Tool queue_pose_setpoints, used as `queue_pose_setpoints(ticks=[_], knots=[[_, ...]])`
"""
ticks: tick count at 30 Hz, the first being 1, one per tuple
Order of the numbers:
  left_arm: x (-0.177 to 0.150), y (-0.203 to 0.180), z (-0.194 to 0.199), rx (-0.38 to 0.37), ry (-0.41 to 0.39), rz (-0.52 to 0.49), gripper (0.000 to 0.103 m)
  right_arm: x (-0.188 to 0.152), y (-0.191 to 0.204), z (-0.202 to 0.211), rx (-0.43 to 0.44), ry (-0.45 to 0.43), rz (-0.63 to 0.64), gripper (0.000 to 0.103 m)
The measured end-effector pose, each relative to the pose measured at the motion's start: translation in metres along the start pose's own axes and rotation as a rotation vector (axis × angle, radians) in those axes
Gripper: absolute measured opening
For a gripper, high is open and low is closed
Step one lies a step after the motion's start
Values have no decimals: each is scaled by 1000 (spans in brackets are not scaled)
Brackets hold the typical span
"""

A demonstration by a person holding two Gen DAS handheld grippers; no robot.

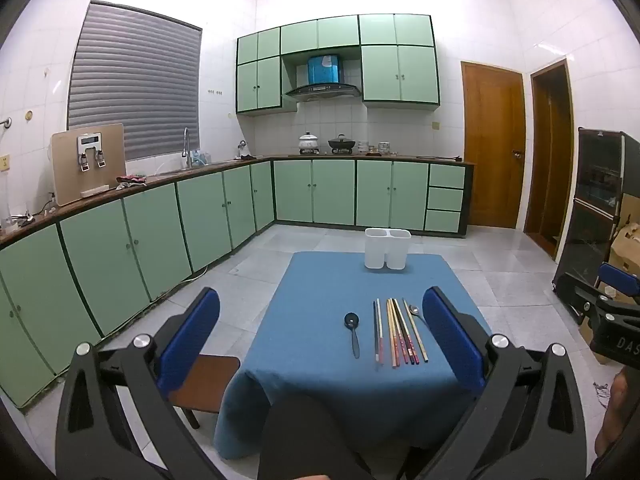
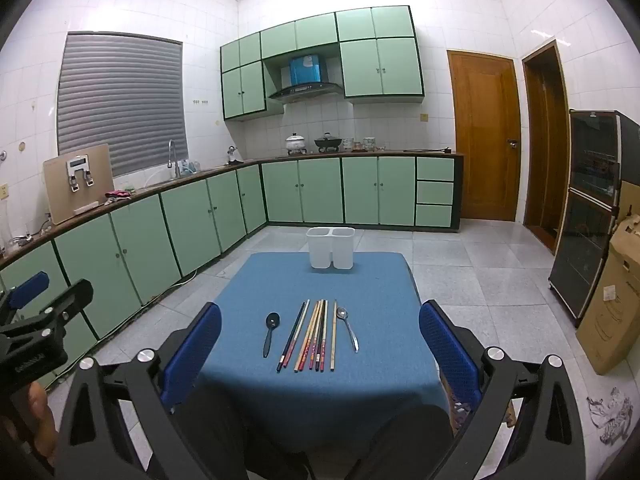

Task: Organize utensils

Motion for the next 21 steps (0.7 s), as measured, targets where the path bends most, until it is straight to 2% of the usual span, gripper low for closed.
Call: queue_pose_setpoints(ticks=[21], knots=[[-4,-2,-4,4,-5,-2,98,4,3,3,0,-6,3,97]])
Point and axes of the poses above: each gripper's, at about its wrist camera, not at the fingertips, and z roughly against the way its jaws point, y to its left, x to its top, the point moved 8 cm from there along -z, roughly the way its jaws point, and after that the axes turned 15 degrees about -y, right-handed, at the moved point
